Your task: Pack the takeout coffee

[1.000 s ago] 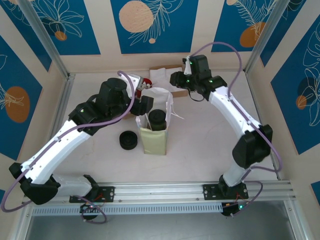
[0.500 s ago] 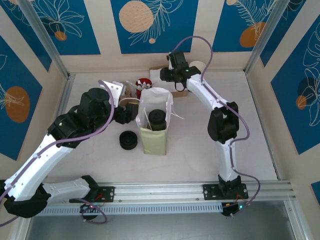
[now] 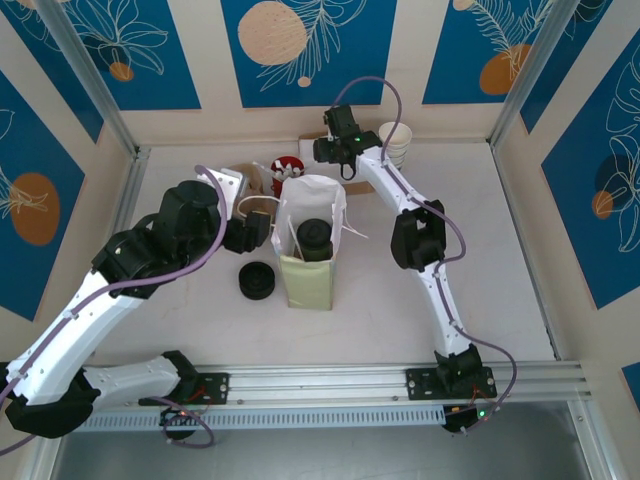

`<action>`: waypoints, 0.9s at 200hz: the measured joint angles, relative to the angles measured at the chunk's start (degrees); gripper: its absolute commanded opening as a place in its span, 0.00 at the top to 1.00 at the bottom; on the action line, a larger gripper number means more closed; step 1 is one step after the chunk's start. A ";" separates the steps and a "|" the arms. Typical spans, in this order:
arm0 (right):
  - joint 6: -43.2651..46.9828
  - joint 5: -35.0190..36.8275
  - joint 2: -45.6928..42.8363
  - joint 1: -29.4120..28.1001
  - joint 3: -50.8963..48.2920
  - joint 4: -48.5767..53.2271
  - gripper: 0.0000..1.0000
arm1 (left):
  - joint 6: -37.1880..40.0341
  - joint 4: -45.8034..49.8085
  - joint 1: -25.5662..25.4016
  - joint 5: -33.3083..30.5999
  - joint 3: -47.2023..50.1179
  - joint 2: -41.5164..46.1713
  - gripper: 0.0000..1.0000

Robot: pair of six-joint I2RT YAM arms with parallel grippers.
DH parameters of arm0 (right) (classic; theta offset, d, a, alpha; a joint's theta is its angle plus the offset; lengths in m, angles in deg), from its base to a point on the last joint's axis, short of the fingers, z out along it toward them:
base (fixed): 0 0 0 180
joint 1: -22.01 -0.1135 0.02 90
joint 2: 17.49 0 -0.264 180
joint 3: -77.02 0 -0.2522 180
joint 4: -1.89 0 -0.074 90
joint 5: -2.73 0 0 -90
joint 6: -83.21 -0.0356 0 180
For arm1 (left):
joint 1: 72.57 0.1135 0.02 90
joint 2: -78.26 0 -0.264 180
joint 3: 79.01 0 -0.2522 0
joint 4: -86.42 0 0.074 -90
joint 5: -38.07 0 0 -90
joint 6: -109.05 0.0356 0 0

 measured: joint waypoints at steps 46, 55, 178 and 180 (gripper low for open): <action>1.64 0.63 4.63 0.76 2.93 0.66 0.37 | 0.00 1.18 0.00 -1.07 -0.57 0.02 0.20; 2.21 0.76 5.60 0.94 3.82 0.76 0.36 | 0.00 1.27 0.00 -1.25 -0.63 0.02 0.20; 8.81 2.95 11.52 1.84 6.80 -1.97 0.39 | -0.02 1.53 0.00 -2.14 -0.63 0.02 0.18; 8.83 2.95 11.69 1.84 6.84 -1.97 0.40 | -0.02 1.53 0.00 -2.14 -0.63 0.02 0.18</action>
